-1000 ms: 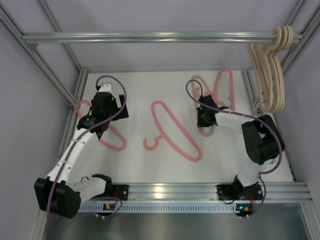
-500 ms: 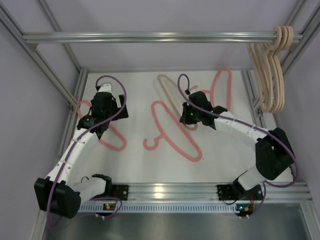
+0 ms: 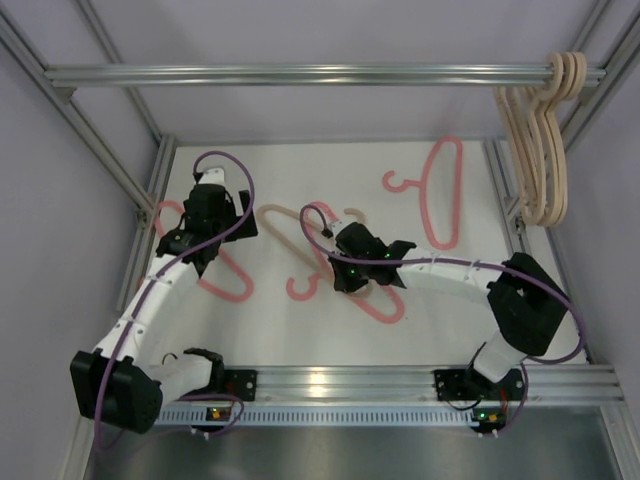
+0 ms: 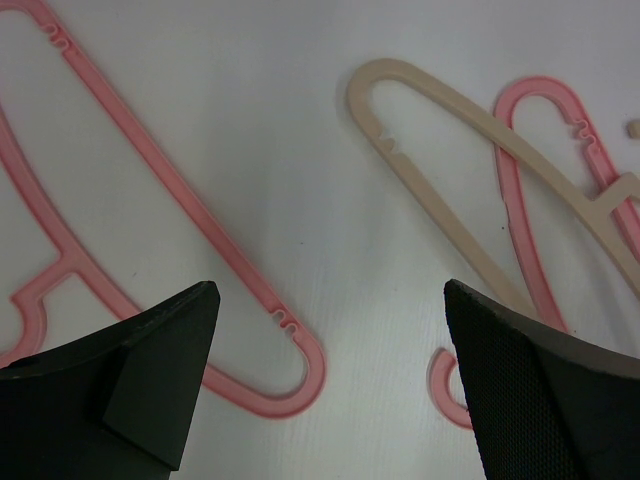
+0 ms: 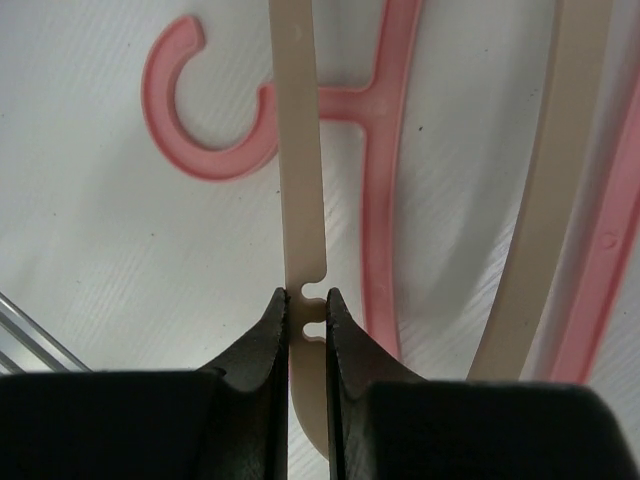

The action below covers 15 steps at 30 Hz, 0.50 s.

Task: Organize the hangers

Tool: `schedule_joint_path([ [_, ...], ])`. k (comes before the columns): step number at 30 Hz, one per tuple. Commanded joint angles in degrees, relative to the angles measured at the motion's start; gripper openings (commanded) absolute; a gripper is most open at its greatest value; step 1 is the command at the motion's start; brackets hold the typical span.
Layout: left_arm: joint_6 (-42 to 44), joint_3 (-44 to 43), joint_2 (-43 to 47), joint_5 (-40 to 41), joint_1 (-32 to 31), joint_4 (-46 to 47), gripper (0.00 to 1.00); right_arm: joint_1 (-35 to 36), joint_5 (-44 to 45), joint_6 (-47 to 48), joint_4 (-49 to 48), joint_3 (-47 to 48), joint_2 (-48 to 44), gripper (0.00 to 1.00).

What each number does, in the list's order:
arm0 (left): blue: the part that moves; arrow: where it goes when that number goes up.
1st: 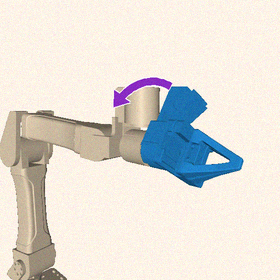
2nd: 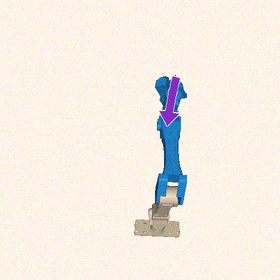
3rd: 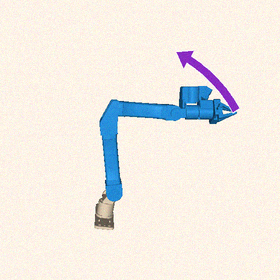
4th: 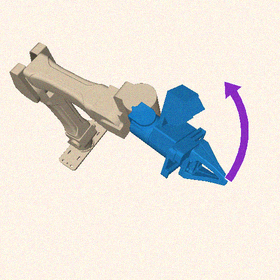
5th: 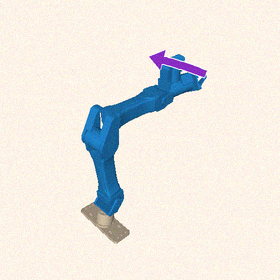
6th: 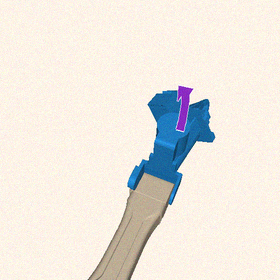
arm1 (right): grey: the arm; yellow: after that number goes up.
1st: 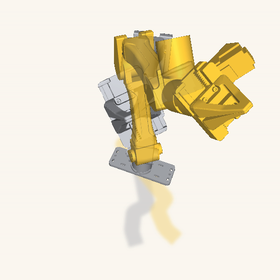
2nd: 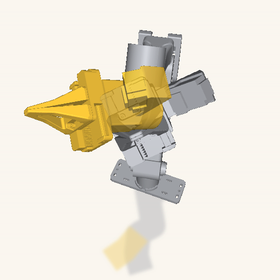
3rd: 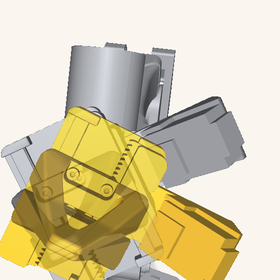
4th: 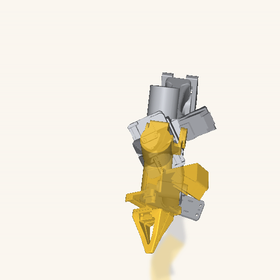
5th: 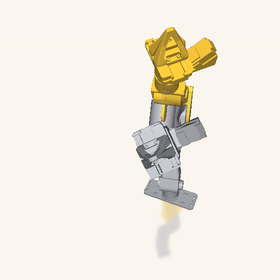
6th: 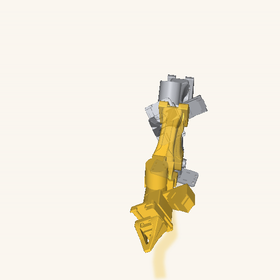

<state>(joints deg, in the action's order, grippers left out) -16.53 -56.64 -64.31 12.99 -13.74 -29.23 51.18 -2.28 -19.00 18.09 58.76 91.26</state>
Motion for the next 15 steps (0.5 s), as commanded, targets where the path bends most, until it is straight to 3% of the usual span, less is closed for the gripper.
schedule_joint_path([
  [1,-0.08,0.31,-0.64,-0.60,0.38,0.32,0.98,1.99,0.88,3.45,-1.21,-0.84,1.54,0.00],
  [5,-0.34,0.39,-1.16,-1.22,0.38,0.41,0.98,2.26,-2.02,3.71,-1.21,-1.46,4.01,0.03],
  [8,-0.25,0.30,-1.34,-1.39,0.38,0.32,0.98,2.35,-3.34,2.93,-0.77,-1.55,5.06,0.14],
  [9,-0.25,0.30,-1.60,-1.48,0.38,0.32,0.98,2.35,-2.99,2.75,-0.69,-1.55,4.89,0.23],
  [12,-0.34,0.30,-1.69,-1.39,0.38,0.32,0.98,2.26,-1.42,1.95,-0.51,-1.46,3.14,0.36],
  [15,-0.34,0.30,-1.95,-1.66,0.38,0.32,0.98,1.47,-0.44,1.69,-0.07,-1.28,1.03,0.45],
])
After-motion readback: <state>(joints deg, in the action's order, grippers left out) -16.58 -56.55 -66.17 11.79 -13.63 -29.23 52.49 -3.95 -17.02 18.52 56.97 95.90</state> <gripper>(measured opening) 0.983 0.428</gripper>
